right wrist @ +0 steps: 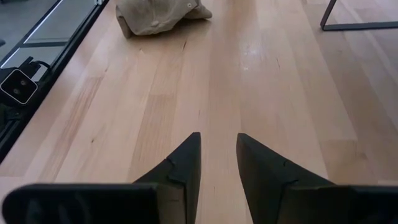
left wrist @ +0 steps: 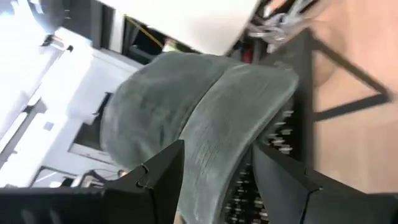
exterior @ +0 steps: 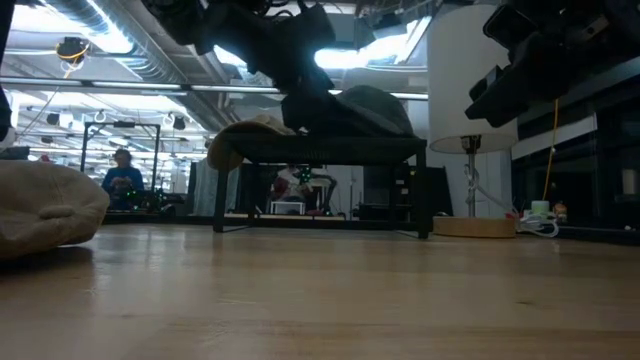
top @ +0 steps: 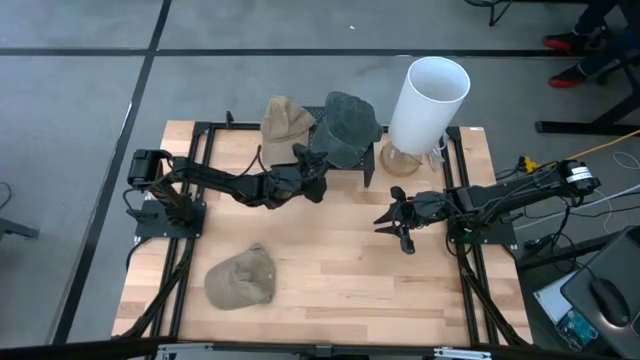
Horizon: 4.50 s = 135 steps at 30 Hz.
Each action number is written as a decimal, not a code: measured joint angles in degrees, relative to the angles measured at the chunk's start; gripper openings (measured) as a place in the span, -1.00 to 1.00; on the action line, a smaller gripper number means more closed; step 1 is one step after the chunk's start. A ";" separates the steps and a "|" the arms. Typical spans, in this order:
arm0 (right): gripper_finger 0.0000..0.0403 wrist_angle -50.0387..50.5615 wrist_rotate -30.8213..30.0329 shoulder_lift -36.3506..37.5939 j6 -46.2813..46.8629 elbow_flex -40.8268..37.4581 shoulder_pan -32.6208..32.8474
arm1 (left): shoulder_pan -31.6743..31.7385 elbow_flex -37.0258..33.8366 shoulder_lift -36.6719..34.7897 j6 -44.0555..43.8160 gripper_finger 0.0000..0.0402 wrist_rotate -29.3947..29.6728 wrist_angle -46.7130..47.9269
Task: Pick & Place hat
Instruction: Stack the dark green cap on top of the other dark green cap on the shelf, then stack the brown cap on top of the other brown cap on the shelf
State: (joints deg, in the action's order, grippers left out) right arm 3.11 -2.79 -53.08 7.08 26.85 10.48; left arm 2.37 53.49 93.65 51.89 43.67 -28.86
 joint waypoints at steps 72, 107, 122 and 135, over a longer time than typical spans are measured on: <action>-0.49 8.72 -12.63 -18.60 1.46 18.73 19.34 | -42.76 12.51 1.74 -99.29 -0.12 -25.39 72.25; -0.49 7.77 -12.66 -18.53 -0.14 18.67 17.38 | -36.16 12.40 5.26 -96.97 -0.85 -19.84 72.45; -0.49 3.49 -12.66 -18.53 -1.51 18.67 17.38 | -36.13 12.48 -3.13 -75.29 -0.87 -0.86 49.73; -0.49 -3.54 -11.34 -21.27 -7.05 18.67 17.38 | -33.51 12.49 -3.13 -59.54 -0.85 -1.93 32.07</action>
State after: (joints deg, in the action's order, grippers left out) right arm -0.42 -14.13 -74.35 0.02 45.52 27.86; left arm -31.14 65.98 90.52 -7.65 41.73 3.21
